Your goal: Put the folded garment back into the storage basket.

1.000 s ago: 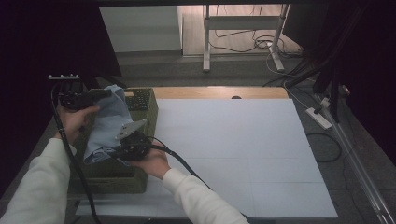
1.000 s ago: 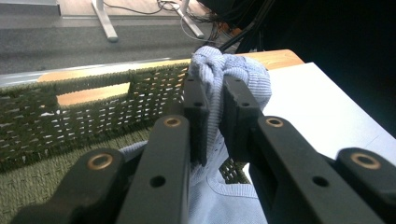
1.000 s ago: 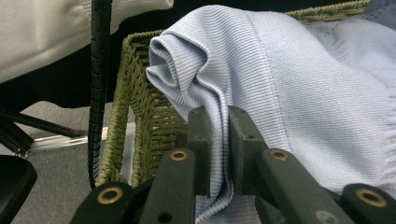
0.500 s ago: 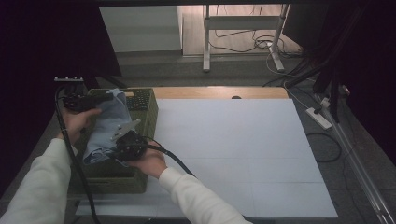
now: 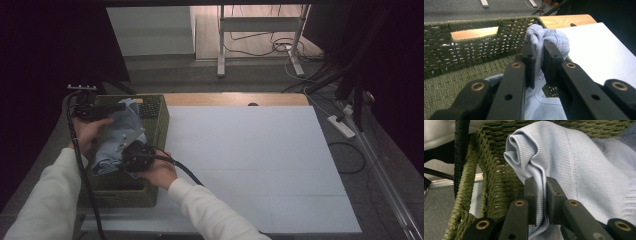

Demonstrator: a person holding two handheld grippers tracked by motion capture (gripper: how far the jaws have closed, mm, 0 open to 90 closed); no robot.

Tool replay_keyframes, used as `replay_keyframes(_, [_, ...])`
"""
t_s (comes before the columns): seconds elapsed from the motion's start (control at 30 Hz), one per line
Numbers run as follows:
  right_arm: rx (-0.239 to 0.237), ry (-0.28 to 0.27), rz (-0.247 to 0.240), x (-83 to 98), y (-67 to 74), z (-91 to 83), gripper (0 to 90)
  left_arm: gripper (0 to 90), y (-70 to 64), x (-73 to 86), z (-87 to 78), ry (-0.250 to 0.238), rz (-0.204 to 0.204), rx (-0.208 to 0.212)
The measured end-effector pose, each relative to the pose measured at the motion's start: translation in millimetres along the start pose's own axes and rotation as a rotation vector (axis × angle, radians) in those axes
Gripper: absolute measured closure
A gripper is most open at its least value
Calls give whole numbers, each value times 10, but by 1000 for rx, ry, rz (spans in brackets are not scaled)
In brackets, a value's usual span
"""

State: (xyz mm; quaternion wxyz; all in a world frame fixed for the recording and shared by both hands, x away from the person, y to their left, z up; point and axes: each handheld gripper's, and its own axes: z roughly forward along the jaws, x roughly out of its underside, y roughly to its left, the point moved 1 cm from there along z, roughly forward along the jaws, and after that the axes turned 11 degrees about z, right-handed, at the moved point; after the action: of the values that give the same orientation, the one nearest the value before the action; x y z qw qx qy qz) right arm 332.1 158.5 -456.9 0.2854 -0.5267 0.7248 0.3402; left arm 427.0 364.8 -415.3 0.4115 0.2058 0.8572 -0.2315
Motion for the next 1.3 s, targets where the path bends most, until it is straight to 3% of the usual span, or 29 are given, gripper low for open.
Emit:
replay_keyframes(0.33, [24,34,-24,-5,-6,49,789,795,23,20,31,4,-13,-17])
replay_keyframes(0.37, [22,40,-25,-4,-3,52,763,756,24,22,37,7,-13,-35])
replay_keyframes(0.4, [14,50,-25,0,0,61,688,644,28,21,49,16,-11,-50])
replay_keyframes(0.47, [42,57,-24,3,16,70,530,372,32,15,76,54,-7,-76])
replay_keyframes(0.6, [54,13,8,7,15,15,464,236,26,18,76,51,-14,-101])
replay_keyframes(0.8, [31,-88,63,4,-72,-201,470,277,-26,9,29,21,6,-65])
replay_keyframes(0.93, [20,-124,94,33,-148,-371,492,299,-63,34,13,17,18,-41])
replay_keyframes(1.3, [41,-131,150,247,-337,-664,498,330,-212,75,-10,6,42,-14])
